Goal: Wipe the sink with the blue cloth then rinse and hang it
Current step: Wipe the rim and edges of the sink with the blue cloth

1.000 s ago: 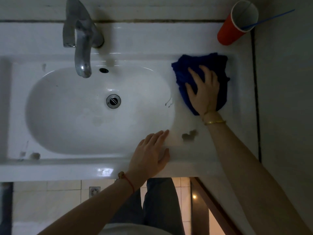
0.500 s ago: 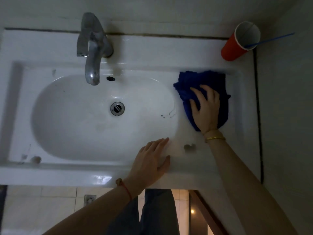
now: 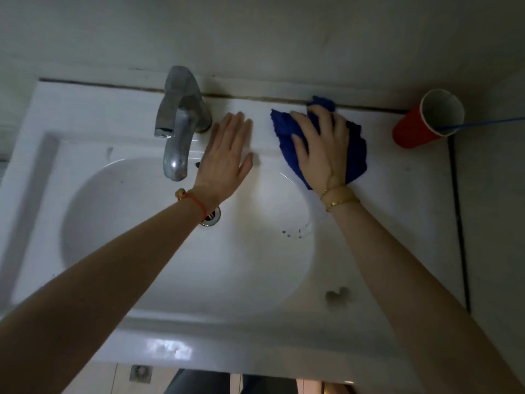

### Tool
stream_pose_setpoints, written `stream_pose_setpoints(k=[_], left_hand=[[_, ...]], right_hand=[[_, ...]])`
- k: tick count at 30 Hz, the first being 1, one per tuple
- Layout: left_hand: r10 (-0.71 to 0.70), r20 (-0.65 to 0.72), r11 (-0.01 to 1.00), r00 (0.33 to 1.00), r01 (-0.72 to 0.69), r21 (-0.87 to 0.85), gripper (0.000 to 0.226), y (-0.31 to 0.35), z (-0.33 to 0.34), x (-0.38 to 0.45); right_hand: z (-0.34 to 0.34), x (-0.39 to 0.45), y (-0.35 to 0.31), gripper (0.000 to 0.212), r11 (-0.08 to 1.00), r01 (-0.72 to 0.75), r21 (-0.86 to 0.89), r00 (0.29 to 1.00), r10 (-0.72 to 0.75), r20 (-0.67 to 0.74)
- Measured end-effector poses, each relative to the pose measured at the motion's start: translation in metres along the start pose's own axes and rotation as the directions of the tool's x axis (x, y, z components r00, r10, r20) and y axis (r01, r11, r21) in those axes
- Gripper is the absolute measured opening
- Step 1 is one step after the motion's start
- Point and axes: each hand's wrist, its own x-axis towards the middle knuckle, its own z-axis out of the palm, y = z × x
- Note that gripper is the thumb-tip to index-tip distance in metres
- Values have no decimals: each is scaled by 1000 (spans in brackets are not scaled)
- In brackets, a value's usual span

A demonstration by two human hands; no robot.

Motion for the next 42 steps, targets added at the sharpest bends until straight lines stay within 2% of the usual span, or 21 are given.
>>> stream_pose_setpoints(k=[3,5,8,9,10,15,18,20,22,23,25,27,29,30,31,34,36,37,39,42], left_hand=[[8,8,1000,1000,-8,22,59,-4,5,4],[25,-8,1000,1000,-25,13,58,-6,6,4],[47,-35,999,998,-47,0,57,-8,6,4],[51,-36,999,998,-51,-2,58,-8,6,4],[53,-34,999,998,-53,-4,58,-8,6,4],[69,-43,997,997,-67,35,56,-11,9,4],[70,-54,996,996,-67,51,56,-11,10,4],[63,-54,997,997,-60,56,56,-11,10,4],[64,-60,996,996,-60,60,56,-11,10,4],[66,-63,996,996,-63,59,56,-11,10,5],[72,-81,996,994,-68,58,56,-11,12,6],[80,-97,995,992,-75,60,56,-12,14,6],[85,-98,995,992,-80,60,56,-13,16,4],[83,-98,995,992,-77,66,56,-13,16,4],[79,-99,995,992,-72,72,56,-13,16,5],[72,-117,995,991,-63,76,55,-12,16,6],[77,-117,995,990,-69,74,55,-12,17,6],[79,-114,995,990,-71,72,55,-13,18,6],[77,-109,995,991,-70,70,55,-14,19,5],[78,-115,995,990,-71,64,56,-15,19,5]], right_hand=[[6,2,2,44,992,115,-60,990,-109,93],[2,-8,24,44,986,124,-107,990,-115,82],[-11,-12,52,43,979,-152,-138,988,153,-6],[-12,-8,52,43,965,-219,-146,976,218,-22],[-11,-2,44,43,959,-226,-170,974,224,-31],[14,10,-21,42,986,61,-154,996,-50,73],[9,4,3,44,984,121,-133,990,-110,84],[2,-1,27,43,984,-24,-174,999,30,32],[2,-1,29,43,950,-247,-194,969,241,-54],[4,1,18,42,932,-302,-201,953,291,-81],[13,6,-14,43,954,-226,-195,974,219,-60],[20,6,-37,44,986,-13,-164,1000,16,16],[19,2,-28,45,985,122,-123,991,-114,68],[14,0,-13,46,985,123,-120,991,-115,70],[10,-4,5,45,987,72,-140,996,-64,59],[-3,-11,39,44,953,-251,-167,968,245,-59],[1,-6,23,44,925,-338,-176,940,321,-118],[7,-2,8,44,935,-304,-180,951,288,-111],[15,2,-18,44,978,-147,-149,989,141,-51],[11,1,-8,48,995,71,-77,996,-66,59]])
